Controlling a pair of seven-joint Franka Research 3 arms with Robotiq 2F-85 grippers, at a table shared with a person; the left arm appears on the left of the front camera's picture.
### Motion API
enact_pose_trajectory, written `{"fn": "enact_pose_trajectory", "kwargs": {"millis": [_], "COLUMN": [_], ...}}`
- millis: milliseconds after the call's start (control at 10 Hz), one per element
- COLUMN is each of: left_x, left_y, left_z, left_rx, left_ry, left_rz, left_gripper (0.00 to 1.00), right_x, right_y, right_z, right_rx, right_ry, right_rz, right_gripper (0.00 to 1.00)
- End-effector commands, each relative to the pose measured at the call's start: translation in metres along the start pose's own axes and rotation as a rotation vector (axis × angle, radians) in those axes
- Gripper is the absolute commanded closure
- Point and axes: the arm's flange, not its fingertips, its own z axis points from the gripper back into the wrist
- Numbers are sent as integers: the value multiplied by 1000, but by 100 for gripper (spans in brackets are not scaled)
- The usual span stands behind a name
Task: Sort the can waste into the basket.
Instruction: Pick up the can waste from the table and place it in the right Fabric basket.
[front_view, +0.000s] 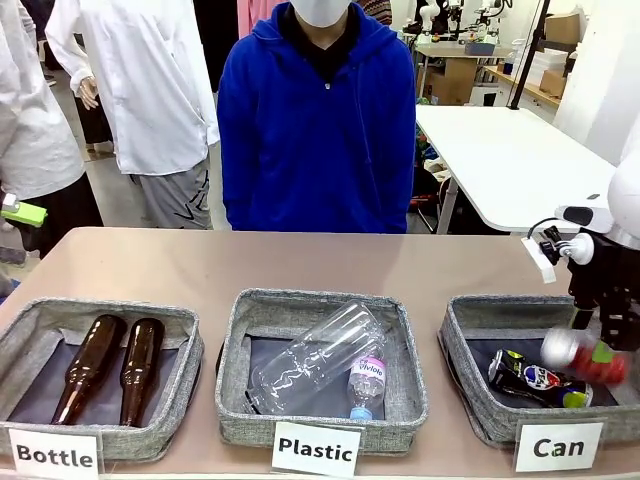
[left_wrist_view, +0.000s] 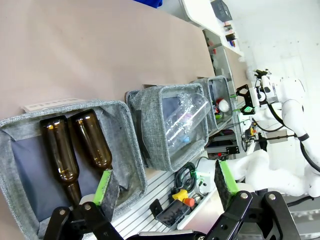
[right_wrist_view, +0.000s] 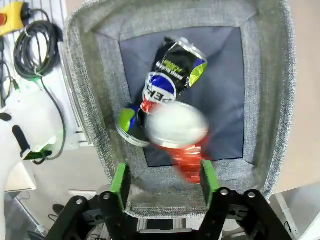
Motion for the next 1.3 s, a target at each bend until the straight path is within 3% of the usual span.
{"fn": "enact_pose_trajectory", "kwargs": {"millis": [0,200,300,400,600,700,900,1000,1200], "left_x": [0,0,0,0,0,0,0,0,0], "left_y": [-1,-1,-1,-1,-1,-1,-1,-1,-1], "left_z": [3,3,3,3,3,3,3,3,3], "left_rx": [0,0,0,0,0,0,0,0,0], "left_ry": [11,11,11,11,11,11,11,11,11], "left_rz": [4,4,4,4,4,4,4,4,4], "left_gripper": [0,0,0,0,0,0,0,0,0], "right_x": [-1,0,1,5,3,-1,-16,-24,-39], "right_y": [-5,-6,-8,-9,-8,-8,-16,-21,-22], "right_z": [0,1,6,17,45,52,68,69,60], "right_rx": [-11,-5,31,112,415,424,667,762,660], "right_ry": [2,-12,-99,-268,-791,-985,-1440,-1603,-1852], "right_rz": [27,16,-25,-186,-621,-783,-1087,-1222,-1419], "right_gripper": [0,0,0,0,0,0,0,0,0]}}
